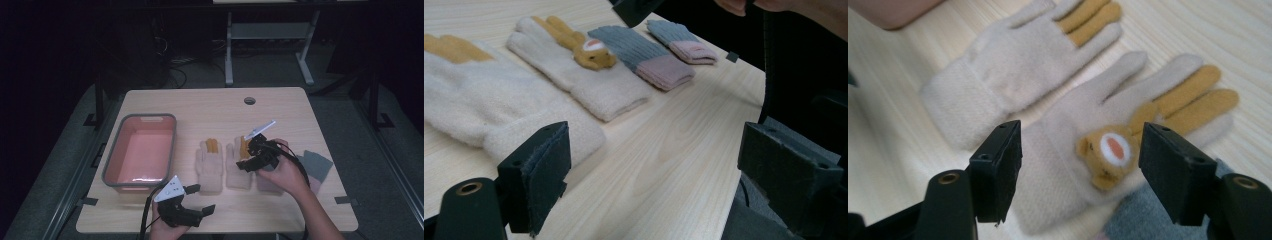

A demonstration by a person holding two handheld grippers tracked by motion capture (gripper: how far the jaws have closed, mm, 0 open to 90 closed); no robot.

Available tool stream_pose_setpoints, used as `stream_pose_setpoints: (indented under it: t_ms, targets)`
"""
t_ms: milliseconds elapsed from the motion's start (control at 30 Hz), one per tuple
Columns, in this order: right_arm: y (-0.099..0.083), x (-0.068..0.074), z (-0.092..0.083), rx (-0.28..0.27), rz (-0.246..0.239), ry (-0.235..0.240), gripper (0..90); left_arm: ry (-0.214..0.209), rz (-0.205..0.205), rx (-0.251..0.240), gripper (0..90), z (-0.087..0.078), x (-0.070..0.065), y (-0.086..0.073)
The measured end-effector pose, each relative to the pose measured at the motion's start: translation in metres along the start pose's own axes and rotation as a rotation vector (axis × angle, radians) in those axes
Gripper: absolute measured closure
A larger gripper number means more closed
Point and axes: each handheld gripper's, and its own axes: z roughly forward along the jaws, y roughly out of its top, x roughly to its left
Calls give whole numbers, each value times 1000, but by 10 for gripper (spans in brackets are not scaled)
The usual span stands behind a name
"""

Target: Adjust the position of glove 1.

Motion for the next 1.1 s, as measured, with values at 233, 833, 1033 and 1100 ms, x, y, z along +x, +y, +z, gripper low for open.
stream_pose_setpoints:
  t_ms: [233, 833, 1033, 1100]
  targets:
    - [3, -11, 28, 103, 0, -35, 358, 3, -6, -4, 138, -1, 2, 0]
    - [3, -14, 60, 247, -12, -115, 555, 6, -15, -10, 138, -3, 3, 1]
    - [3, -14, 54, 235, -26, -117, 621, 6, -18, -15, 138, -2, 3, 1]
    - [3, -14, 51, 226, -27, -111, 627, 7, -19, -15, 138, -3, 3, 1]
